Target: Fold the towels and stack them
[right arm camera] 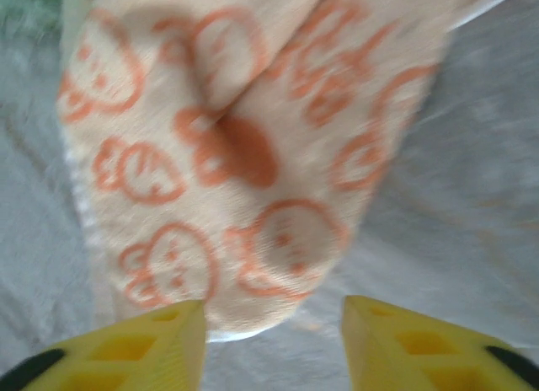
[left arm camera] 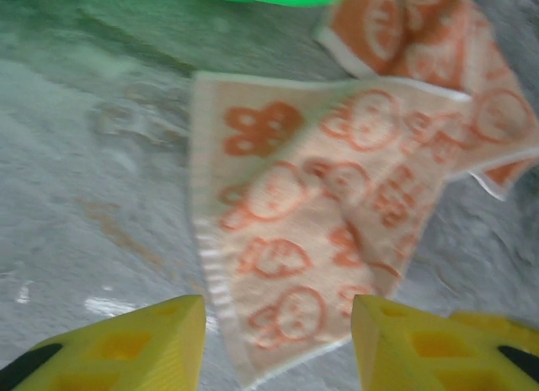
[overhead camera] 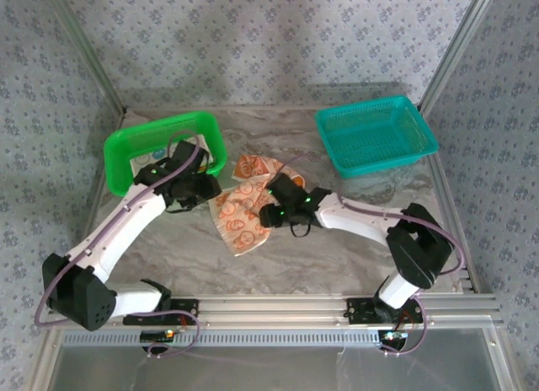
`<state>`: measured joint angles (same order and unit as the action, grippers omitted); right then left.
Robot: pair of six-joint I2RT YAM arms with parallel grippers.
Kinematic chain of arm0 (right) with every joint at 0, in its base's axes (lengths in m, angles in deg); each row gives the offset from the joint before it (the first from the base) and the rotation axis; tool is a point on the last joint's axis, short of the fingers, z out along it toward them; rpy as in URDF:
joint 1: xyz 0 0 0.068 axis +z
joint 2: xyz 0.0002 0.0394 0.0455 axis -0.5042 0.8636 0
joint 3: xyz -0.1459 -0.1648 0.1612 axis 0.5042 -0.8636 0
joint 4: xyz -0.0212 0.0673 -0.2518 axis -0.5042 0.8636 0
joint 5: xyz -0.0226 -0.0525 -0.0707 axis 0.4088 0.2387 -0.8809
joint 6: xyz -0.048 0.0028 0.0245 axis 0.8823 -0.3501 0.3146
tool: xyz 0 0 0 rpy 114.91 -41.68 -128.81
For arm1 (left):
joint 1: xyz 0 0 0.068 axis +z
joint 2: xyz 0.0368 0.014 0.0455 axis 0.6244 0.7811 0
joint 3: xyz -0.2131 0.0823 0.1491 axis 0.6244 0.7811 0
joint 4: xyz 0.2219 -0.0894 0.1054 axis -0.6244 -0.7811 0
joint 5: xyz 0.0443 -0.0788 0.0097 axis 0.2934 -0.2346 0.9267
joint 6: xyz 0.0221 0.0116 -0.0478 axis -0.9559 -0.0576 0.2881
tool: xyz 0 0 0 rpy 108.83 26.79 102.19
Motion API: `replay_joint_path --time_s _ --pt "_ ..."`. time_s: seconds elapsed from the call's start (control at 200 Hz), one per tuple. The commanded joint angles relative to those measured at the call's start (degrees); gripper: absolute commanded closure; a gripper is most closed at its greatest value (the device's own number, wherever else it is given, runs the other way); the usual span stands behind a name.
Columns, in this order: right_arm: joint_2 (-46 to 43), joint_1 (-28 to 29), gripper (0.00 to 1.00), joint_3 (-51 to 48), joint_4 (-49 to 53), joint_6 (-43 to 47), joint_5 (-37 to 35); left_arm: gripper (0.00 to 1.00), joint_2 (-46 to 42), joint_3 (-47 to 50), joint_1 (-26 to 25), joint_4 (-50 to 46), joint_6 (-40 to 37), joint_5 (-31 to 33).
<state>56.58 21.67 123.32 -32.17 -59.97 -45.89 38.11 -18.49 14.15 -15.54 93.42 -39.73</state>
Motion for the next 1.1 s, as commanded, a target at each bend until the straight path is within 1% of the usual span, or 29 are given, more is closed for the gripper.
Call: replay_joint_path --time_s 0.0,0.03,0.05,0.065,0.105,0.165,0.265,0.395,0.505,0.58,0.605,0.725,0.78,0.835,0.939,1.014,1.094 --pt "6.4 3.8 0.68 5.1 -2.7 -3.9 1.2 0.58 -0.4 3.7 4.9 3.3 -8.1 -4.8" --pt "8.5 4.6 0.74 6.8 -2.8 -3.9 1.5 0.59 -0.3 4.3 5.8 3.8 -9.0 -5.2" --pt "9.9 5.1 0.76 7.1 -2.8 -3.9 1.6 0.60 -0.3 4.6 6.3 4.1 -9.7 -5.5" --pt "11.0 5.4 0.77 9.1 -2.9 -3.9 1.6 0.61 -0.2 4.8 6.6 4.3 -10.2 -5.4" --pt "13.5 5.9 0.79 11.0 -2.9 -3.9 2.2 0.64 0.0 5.1 7.3 4.3 -10.9 -5.4" --pt "16.4 6.1 0.81 12.3 -3.1 -4.1 3.2 0.64 0.2 5.8 8.0 4.8 -11.6 -5.8" --pt "17.3 5.2 0.82 10.0 -3.1 -4.9 3.8 0.64 0.9 6.7 8.3 5.4 -12.3 -7.2" --pt "13.7 1.9 0.82 2.2 -2.1 -3.6 3.5 0.64 2.1 8.3 8.3 8.0 -13.2 -9.8" --pt "10.3 -2.2 0.81 -3.3 -0.3 -0.9 3.4 0.70 4.3 9.1 7.5 9.3 -13.5 -11.3" --pt "7.9 -5.4 0.81 -6.5 1.4 -0.2 3.0 0.71 6.3 8.9 6.0 11.4 -13.5 -10.9" --pt "7.1 -6.5 0.81 -7.4 1.8 2.2 2.7 0.71 6.9 8.8 5.4 11.6 -13.5 -10.9" --pt "2.8 -10.8 0.78 -9.9 2.4 5.9 2.3 0.72 10.8 8.3 1.5 14.0 -13.0 -11.0" --pt "0.9 -10.8 0.76 -9.5 3.3 6.5 1.9 0.74 12.7 8.2 -0.3 15.6 -12.9 -11.2" --pt "-0.8 -10.3 0.73 -8.8 4.5 6.2 0.5 0.74 14.5 7.7 -1.6 16.0 -12.6 -10.1" --pt "-4.3 -9.1 0.72 -9.0 4.8 3.3 -1.8 0.74 17.1 7.8 -2.2 17.4 -12.8 -9.2" --pt "-6.4 -7.7 0.69 -9.6 4.6 0.9 -3.4 0.73 18.4 7.9 -2.2 18.8 -13.5 -10.4" --pt "-7.6 -6.2 0.68 -10.2 4.6 -1.6 -5.2 0.72 19.2 7.6 -3.0 20.1 -13.9 -11.5"
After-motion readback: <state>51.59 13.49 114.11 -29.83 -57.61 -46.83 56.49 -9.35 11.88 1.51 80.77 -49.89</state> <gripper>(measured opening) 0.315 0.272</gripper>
